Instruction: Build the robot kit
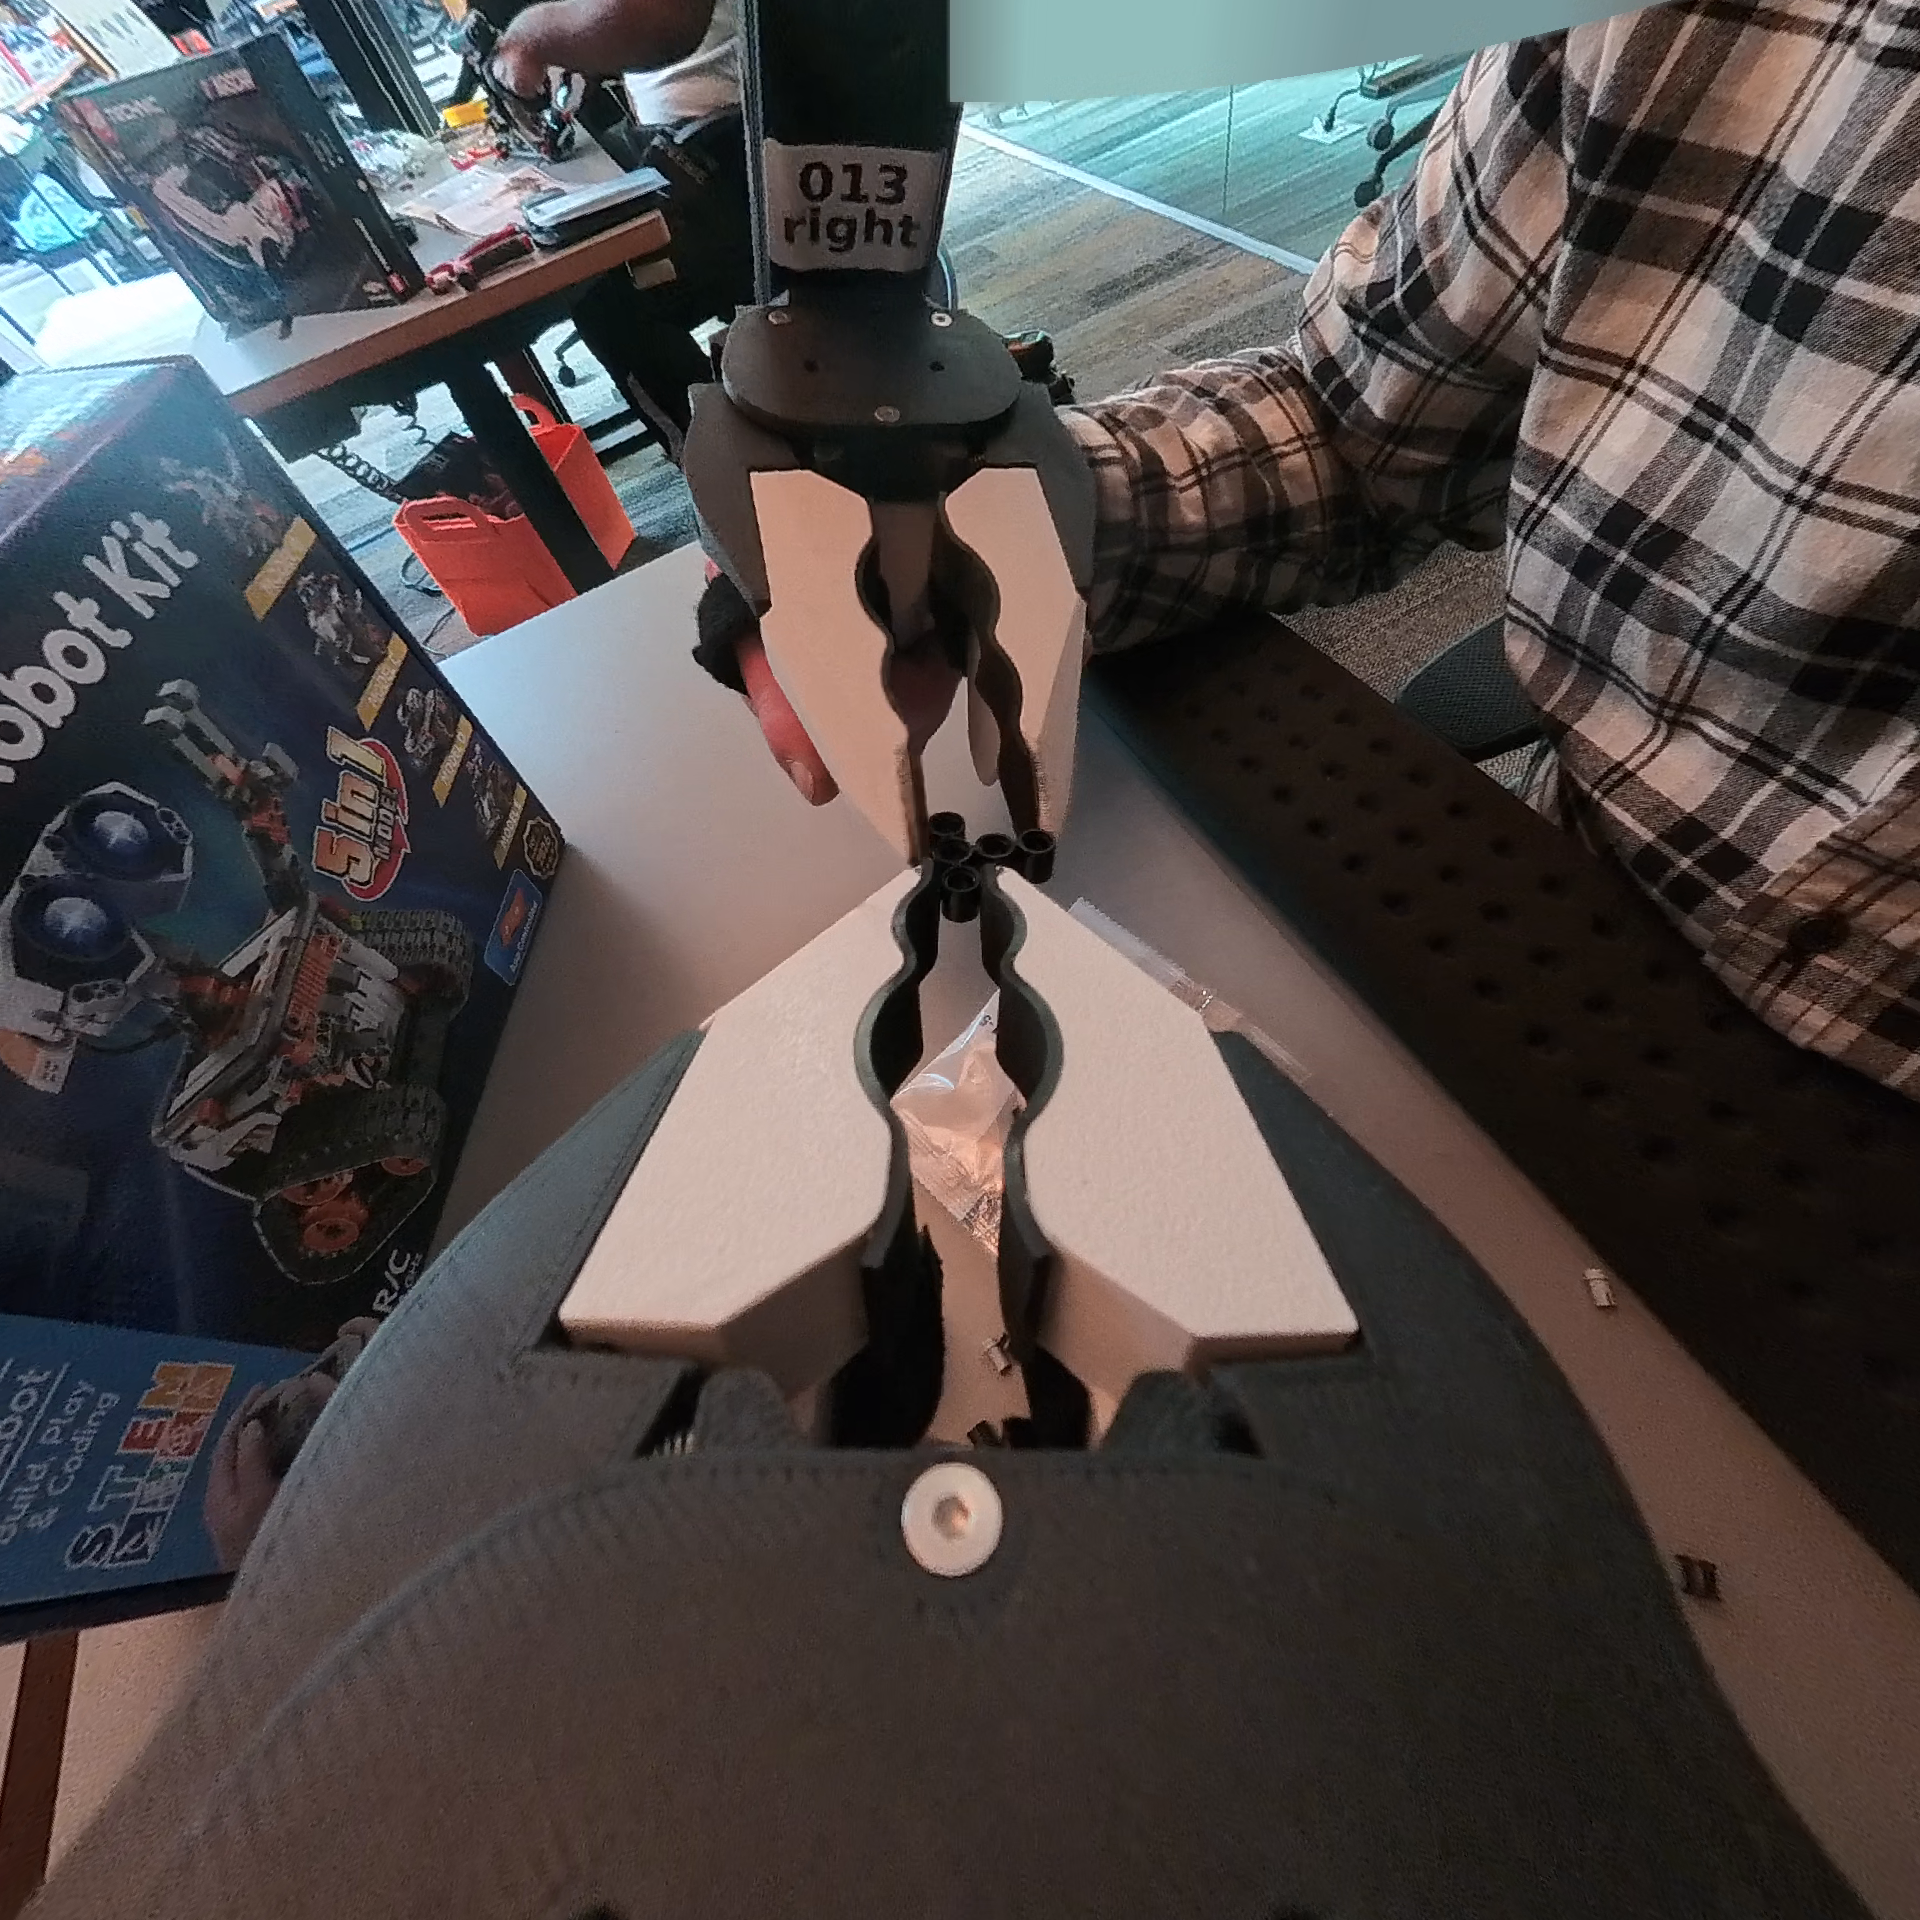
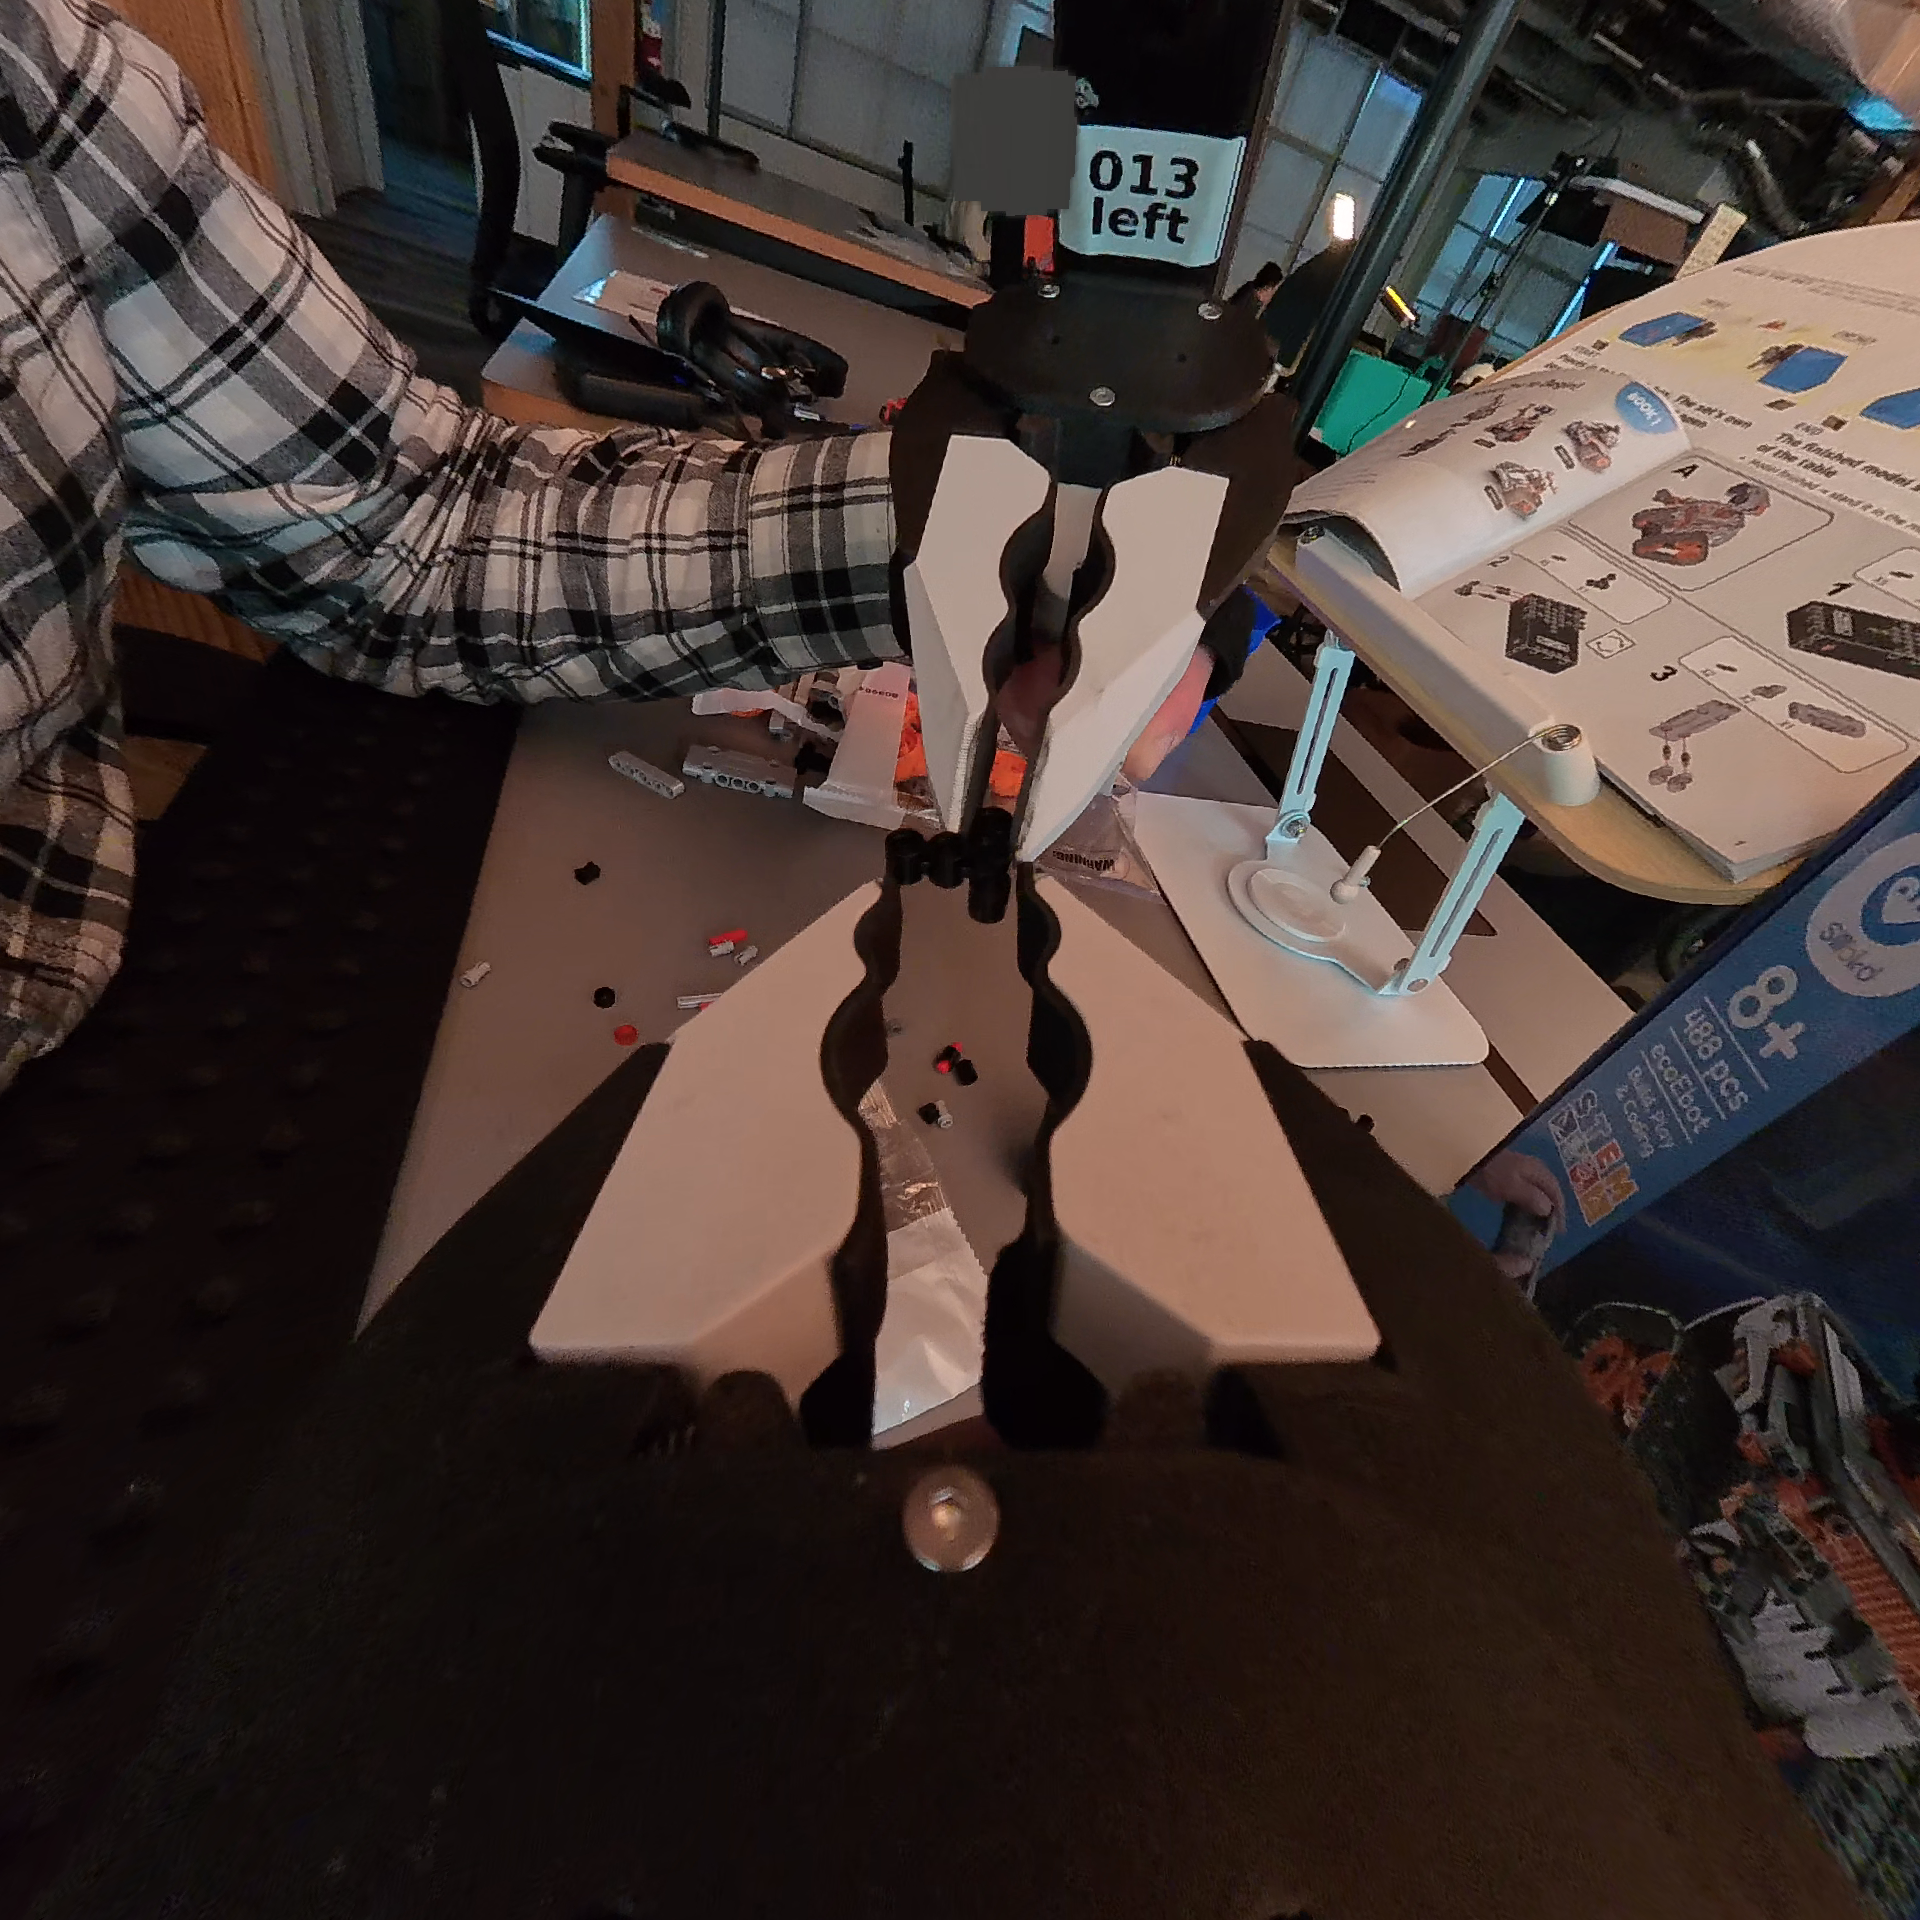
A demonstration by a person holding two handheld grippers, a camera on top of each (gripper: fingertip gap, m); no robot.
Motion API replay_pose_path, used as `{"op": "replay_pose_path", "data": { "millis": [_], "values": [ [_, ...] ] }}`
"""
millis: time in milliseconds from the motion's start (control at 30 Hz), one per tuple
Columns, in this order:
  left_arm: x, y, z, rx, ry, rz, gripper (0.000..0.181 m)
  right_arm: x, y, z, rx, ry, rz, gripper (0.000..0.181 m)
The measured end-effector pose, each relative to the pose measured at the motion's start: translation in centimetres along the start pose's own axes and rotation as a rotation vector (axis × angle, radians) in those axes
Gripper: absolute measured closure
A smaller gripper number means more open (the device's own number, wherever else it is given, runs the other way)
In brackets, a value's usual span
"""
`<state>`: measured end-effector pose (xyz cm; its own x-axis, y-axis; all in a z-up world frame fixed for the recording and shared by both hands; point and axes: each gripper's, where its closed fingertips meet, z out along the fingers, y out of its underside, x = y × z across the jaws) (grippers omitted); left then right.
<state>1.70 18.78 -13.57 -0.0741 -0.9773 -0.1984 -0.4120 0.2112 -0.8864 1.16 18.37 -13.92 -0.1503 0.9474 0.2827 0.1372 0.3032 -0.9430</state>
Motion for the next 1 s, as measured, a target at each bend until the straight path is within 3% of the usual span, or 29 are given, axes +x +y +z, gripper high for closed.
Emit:
{"op": "replay_pose_path", "data": {
  "millis": [233, 367, 1000],
  "values": [
    [-0.3, 0.1, -0.1, 0.001, -0.013, -0.004, 0.176, 0.6, 0.2, 0.1, -0.005, 0.040, -0.018, 0.163],
    [-0.9, 0.6, -0.1, -0.020, -0.045, -0.003, 0.176, 1.6, 0.8, 0.2, -0.035, 0.103, -0.033, 0.176],
    [-1.6, 1.0, -0.5, -0.027, -0.082, 0.003, 0.176, 2.3, 0.7, 0.2, -0.014, 0.134, -0.020, 0.162]
  ]
}}
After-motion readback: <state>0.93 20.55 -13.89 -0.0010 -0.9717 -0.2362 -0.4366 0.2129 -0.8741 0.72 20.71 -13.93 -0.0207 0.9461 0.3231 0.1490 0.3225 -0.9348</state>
